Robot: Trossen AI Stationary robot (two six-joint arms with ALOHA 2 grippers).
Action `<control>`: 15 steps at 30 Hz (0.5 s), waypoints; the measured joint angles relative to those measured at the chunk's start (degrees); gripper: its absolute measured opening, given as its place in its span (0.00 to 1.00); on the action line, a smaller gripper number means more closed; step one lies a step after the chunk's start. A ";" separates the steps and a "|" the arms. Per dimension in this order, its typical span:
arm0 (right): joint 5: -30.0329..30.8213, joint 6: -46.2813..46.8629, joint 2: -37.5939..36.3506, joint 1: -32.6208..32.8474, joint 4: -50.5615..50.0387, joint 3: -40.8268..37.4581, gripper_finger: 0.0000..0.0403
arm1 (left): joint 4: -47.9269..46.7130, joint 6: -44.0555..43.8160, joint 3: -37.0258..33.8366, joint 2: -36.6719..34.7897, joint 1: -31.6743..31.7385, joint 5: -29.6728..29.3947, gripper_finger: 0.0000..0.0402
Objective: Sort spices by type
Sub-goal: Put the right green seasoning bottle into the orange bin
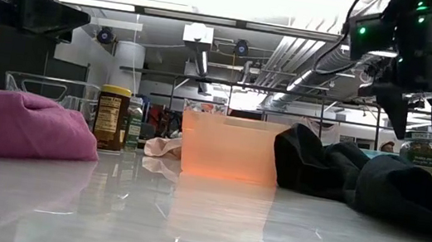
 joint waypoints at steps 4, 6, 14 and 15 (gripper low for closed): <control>-2.68 -4.32 1.99 -2.03 0.36 0.00 0.72 | 0.00 0.00 0.00 0.01 0.00 0.00 0.00; -3.40 -5.59 2.59 -2.63 0.49 0.02 0.71 | 0.00 0.01 0.00 0.00 0.00 0.00 0.00; -4.46 -7.95 3.16 -3.32 0.68 0.20 0.55 | -0.01 0.01 0.00 0.01 0.00 -0.01 0.00; -4.52 -8.07 3.11 -3.32 0.64 0.22 0.52 | -0.01 -0.01 0.00 0.00 0.00 -0.02 0.00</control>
